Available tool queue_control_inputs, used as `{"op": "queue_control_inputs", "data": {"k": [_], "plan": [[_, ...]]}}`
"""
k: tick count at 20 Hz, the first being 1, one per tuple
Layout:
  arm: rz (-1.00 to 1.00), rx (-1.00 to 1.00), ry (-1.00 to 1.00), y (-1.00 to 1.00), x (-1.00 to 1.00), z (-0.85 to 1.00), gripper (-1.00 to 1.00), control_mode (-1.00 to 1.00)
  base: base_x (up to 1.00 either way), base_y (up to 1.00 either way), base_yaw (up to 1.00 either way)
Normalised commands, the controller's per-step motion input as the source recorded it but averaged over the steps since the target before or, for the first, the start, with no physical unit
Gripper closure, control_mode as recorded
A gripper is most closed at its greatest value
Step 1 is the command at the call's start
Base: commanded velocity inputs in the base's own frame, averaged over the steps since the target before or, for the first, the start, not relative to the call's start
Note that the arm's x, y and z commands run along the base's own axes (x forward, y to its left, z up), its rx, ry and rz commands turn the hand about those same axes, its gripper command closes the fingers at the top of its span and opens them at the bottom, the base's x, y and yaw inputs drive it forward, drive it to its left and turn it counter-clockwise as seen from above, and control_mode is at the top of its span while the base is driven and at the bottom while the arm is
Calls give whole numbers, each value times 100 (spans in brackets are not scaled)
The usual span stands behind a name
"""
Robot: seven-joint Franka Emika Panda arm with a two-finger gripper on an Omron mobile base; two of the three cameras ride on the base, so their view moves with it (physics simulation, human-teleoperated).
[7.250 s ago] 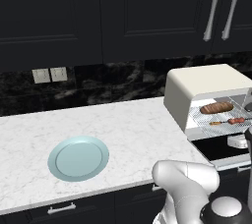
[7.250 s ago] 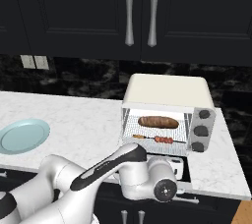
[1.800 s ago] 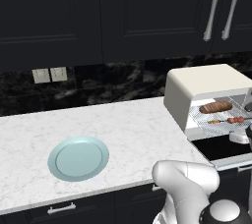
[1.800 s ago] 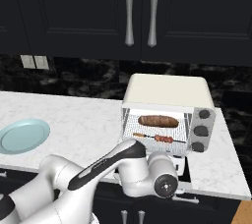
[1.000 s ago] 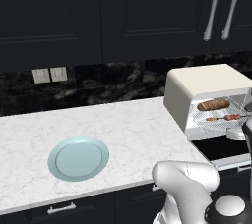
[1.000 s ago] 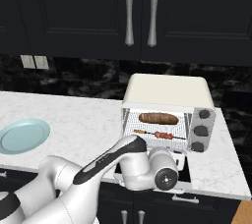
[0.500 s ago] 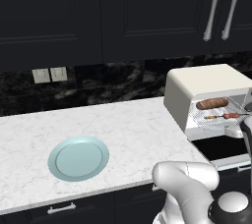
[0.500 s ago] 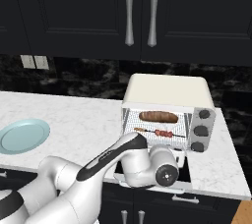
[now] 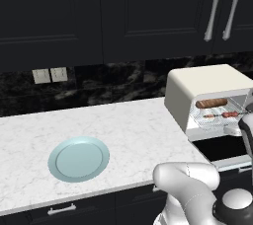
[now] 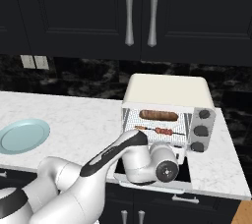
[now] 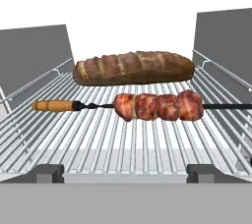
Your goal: Pick up the kebab skewer and baguette bread, and place them inside the toaster oven. Close the toaster oven door and start by setting the timer.
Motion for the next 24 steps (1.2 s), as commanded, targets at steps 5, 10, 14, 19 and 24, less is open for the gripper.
{"op": "queue_control_inputs", "data": {"k": [5,10,14,19,24], "plan": [[0,0,0,0,16,-1,-100,-100,0,0,0],[0,0,0,0,18,-2,-100,-100,0,0,0],[0,0,0,0,18,-1,-100,-100,0,0,0],[0,0,0,0,16,-1,-100,-100,0,0,0],[0,0,0,0,14,0,-100,-100,0,0,0]]}}
